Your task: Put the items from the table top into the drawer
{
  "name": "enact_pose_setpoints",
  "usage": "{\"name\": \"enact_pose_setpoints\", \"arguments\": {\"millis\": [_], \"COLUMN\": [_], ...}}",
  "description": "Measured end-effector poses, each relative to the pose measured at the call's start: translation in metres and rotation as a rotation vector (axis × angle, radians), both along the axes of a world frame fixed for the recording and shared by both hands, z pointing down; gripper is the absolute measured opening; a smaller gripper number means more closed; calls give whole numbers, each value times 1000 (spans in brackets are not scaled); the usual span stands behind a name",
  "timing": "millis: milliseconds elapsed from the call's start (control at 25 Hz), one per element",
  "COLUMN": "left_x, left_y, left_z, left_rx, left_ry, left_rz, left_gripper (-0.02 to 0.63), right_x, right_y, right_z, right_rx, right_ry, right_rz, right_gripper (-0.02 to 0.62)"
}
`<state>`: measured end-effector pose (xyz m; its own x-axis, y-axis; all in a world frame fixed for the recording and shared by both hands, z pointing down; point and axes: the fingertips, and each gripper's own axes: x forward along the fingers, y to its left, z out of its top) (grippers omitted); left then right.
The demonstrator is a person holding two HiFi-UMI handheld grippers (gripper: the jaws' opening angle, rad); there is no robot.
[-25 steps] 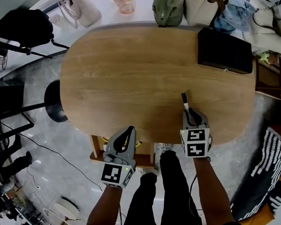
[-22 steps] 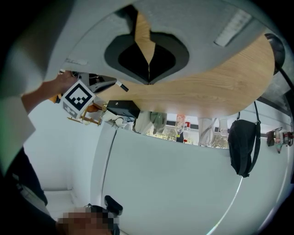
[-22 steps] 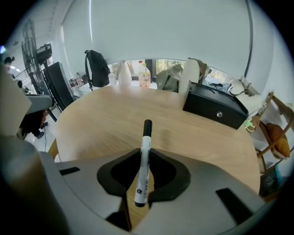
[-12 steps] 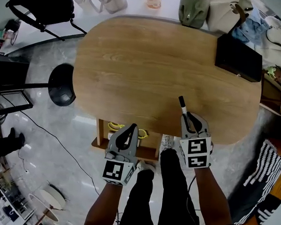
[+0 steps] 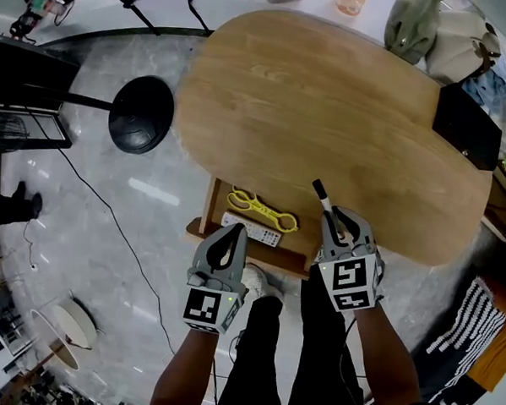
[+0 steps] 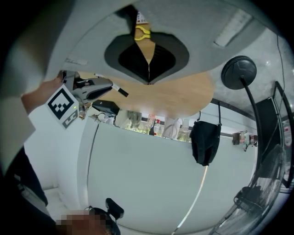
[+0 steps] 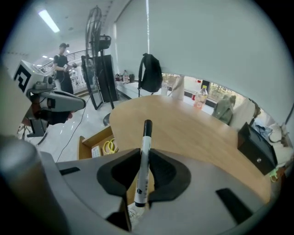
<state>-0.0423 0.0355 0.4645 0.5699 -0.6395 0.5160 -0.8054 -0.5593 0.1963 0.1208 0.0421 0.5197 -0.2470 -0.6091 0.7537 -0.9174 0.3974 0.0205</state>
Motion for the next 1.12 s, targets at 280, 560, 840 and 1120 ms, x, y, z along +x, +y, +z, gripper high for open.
{"name": "enact_pose_setpoints", "arguments": {"millis": [280,560,840,1120], "left_x": [-64,-113,-133,-151], "left_y": [26,43,70,83], "left_z": [9,19,40,59], "left_rx": [0,2,-31,-60], "left_ry": [-7,-1,18,12], "left_rz": [-92,-177,-223,-240], "left_gripper": [18,18,18,18], "right_x": [-72,-125,-149,-136], "right_y": [11,29,49,43], "right_z": [11,33,88,139], "right_rx": [-2,-18,-88,-133], "right_ry": [34,62,110,199], "right_rz": [-191,-329,-407,-319], "right_gripper": [63,63,63,63]}}
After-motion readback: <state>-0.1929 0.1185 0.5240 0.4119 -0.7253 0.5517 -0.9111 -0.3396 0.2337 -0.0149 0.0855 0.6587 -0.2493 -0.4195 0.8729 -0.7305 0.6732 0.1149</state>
